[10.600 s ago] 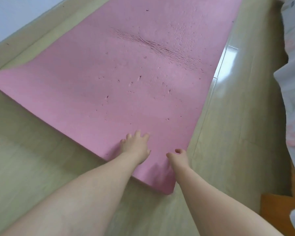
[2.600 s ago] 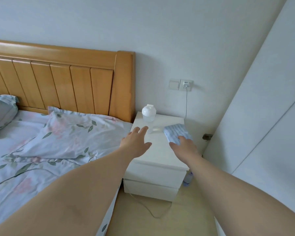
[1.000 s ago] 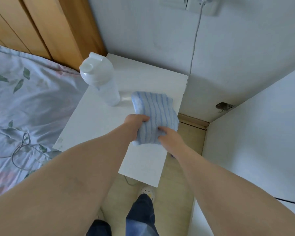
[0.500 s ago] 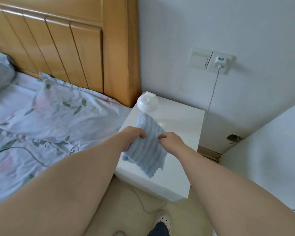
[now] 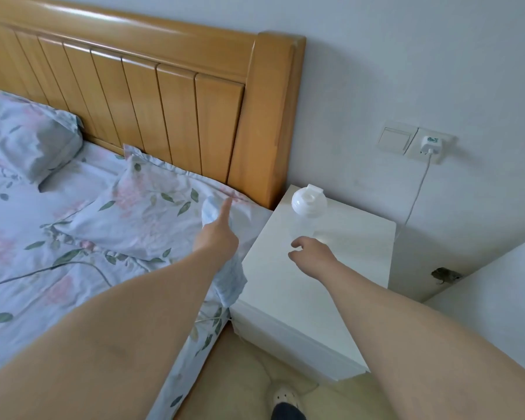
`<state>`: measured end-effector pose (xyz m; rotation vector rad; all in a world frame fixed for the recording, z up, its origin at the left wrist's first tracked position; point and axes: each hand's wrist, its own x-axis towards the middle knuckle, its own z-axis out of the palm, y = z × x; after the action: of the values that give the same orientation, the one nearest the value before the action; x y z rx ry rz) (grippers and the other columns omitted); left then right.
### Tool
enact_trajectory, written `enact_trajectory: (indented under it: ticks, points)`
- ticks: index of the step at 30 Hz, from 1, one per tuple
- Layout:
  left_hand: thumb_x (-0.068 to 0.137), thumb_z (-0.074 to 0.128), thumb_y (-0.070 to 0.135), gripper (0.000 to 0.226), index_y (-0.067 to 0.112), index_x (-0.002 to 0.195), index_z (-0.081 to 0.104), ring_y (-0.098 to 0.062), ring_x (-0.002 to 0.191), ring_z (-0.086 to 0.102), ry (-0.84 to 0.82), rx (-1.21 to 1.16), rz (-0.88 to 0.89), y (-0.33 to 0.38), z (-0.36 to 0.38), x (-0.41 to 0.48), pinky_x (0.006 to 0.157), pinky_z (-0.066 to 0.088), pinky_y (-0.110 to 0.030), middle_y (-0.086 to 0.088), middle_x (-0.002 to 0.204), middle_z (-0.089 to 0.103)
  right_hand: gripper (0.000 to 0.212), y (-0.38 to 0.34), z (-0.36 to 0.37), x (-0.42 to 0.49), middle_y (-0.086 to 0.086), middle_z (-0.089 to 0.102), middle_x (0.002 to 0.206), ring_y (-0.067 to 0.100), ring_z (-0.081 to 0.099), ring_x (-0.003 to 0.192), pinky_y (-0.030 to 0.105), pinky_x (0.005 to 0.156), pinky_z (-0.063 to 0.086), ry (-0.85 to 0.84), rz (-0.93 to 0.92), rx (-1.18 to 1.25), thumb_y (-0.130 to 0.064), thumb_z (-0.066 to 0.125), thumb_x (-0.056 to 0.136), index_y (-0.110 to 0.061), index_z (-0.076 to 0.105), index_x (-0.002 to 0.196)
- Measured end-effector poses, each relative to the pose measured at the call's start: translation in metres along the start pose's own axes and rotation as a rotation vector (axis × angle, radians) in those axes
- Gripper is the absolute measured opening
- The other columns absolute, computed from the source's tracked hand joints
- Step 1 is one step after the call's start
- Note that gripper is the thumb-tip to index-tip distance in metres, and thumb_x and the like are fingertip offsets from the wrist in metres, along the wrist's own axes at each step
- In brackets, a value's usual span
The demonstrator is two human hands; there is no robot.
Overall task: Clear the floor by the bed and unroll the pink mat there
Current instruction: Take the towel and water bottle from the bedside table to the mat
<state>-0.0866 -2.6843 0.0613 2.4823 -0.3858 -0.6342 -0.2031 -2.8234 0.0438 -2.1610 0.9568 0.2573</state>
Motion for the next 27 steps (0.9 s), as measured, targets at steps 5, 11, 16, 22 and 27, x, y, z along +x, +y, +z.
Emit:
enact_trajectory:
  ticks: [5, 11, 16, 22, 27]
  points:
    - [0.090, 0.026, 0.005, 0.049, 0.028, 0.122, 0.055, -0.026, 0.081, 0.051, -0.020, 0.046, -0.008, -0.001, 0.017, 0.027, 0.061, 0.042, -0.029, -0.006, 0.101, 0.050, 0.044, 0.013, -0.004, 0.027, 0.003, 0.044, 0.141, 0.024, 0.048, 0.123, 0.032, 0.097, 0.041, 0.001, 0.061, 0.028, -0.023, 0.046, 0.094, -0.017, 0.044, 0.138]
    - [0.089, 0.027, 0.006, 0.046, 0.032, 0.114, 0.055, -0.027, 0.085, 0.053, -0.019, 0.051, -0.068, 0.037, 0.050, 0.071, 0.060, 0.040, -0.029, -0.006, 0.104, 0.053, 0.044, 0.042, -0.031, 0.083, 0.005, 0.053, 0.131, 0.026, 0.052, 0.117, 0.035, 0.094, 0.043, 0.094, 0.165, 0.110, -0.020, 0.046, 0.093, -0.013, 0.044, 0.136]
    - [0.087, 0.033, 0.009, 0.043, 0.034, 0.109, 0.059, -0.024, 0.080, 0.055, -0.023, -0.065, -0.139, 0.066, 0.082, 0.121, 0.061, 0.044, -0.029, -0.006, 0.102, 0.056, 0.058, 0.065, -0.043, 0.137, 0.006, 0.047, 0.137, 0.027, 0.051, 0.120, 0.033, 0.087, 0.042, 0.084, 0.228, 0.204, -0.021, 0.056, 0.088, -0.011, 0.035, 0.141]
    - [0.087, 0.036, 0.004, 0.048, 0.035, 0.113, 0.062, -0.020, 0.081, 0.051, -0.099, -0.246, -0.241, 0.080, 0.117, 0.160, 0.066, 0.044, -0.028, -0.002, 0.105, 0.050, 0.077, 0.080, -0.039, 0.192, 0.000, 0.051, 0.125, 0.028, 0.051, 0.119, 0.032, 0.084, 0.043, 0.016, 0.171, 0.307, -0.016, 0.072, 0.075, -0.019, 0.030, 0.140]
    - [0.089, 0.042, -0.001, 0.051, 0.036, 0.119, 0.062, -0.025, 0.097, 0.049, -0.222, -0.415, -0.283, 0.086, 0.125, 0.178, 0.082, 0.042, -0.029, -0.004, 0.114, 0.050, 0.080, 0.077, -0.027, 0.219, -0.009, 0.062, 0.109, 0.020, 0.058, 0.104, 0.029, 0.077, 0.045, -0.052, 0.081, 0.346, -0.015, 0.082, 0.058, -0.027, 0.044, 0.127]
